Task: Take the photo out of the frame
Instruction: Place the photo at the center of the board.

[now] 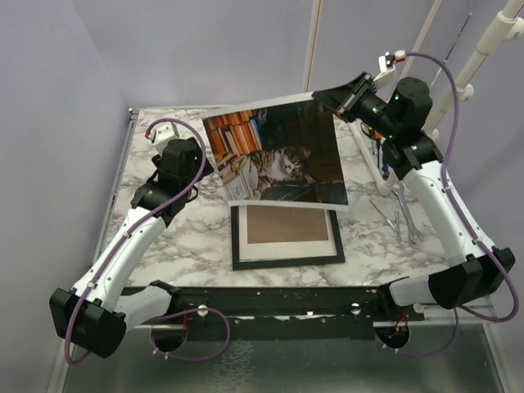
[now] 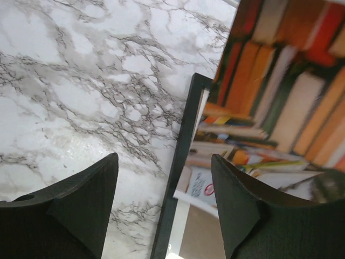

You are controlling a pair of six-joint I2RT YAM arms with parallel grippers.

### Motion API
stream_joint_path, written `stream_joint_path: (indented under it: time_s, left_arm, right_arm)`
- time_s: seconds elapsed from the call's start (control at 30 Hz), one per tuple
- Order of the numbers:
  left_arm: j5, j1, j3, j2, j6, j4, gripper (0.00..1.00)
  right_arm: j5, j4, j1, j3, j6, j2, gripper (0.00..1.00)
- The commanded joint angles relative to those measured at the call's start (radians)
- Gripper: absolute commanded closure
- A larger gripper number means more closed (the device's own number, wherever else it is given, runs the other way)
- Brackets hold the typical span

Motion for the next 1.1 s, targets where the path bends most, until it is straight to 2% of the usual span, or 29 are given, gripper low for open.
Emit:
stream_joint_path:
  time_s: [0.0,0.17,0.3,0.43,0.53,0.6,0.7,0.77,0.8,0.87,0.97,1.07]
  left_arm:
    - [-0.085,0.007,0.0,-0.029,0.031,-0.044,0.3]
    - [-0.081,0.008,-0.005,-0.029,0.035,-0.05,0.3]
    - [-0.075,0.008,-0.013,-0.026,0.033,-0.052,0.3]
    - [-0.054,0.008,-0.028,-0.008,0.028,-0.048,0.31]
    - [-0.025,0.008,-0.04,0.011,0.024,-0.041,0.31]
    - [-0.017,0.008,-0.05,0.022,0.018,-0.034,0.31]
    - [-0.011,0.008,-0.062,0.034,0.012,-0.024,0.3]
    - [-0.008,0.008,-0.064,0.045,0.012,-0.02,0.3]
    - [-0.005,0.008,-0.064,0.05,0.013,-0.018,0.3]
    - [-0.003,0.008,-0.063,0.061,0.018,-0.014,0.3]
    - [0.005,0.008,-0.061,0.067,0.046,-0.001,0.29]
    - [0.032,0.008,-0.069,0.055,0.088,0.026,0.26]
  right_arm:
    - [0.098,0.024,-0.01,-0.196,0.05,0.076,0.99]
    - [-0.042,0.067,-0.095,-0.33,0.064,0.205,0.99]
    - [-0.03,0.032,-0.138,-0.346,-0.036,0.267,0.99]
    - [-0.07,-0.061,-0.145,-0.277,-0.193,0.383,0.98]
    - [-0.139,-0.228,-0.143,-0.142,-0.333,0.503,0.98]
    - [-0.075,-0.309,-0.145,-0.095,-0.376,0.541,0.98]
    - [0.004,-0.287,-0.144,-0.126,-0.396,0.528,0.94]
    - [0.01,-0.262,-0.145,-0.143,-0.397,0.526,0.88]
    - [0.018,-0.266,-0.145,-0.141,-0.4,0.527,0.81]
    - [0.057,-0.272,-0.144,-0.143,-0.403,0.517,0.6]
    - [0.135,-0.248,-0.144,-0.173,-0.428,0.458,0.41]
    - [0.155,-0.265,-0.142,-0.17,-0.478,0.407,0.31]
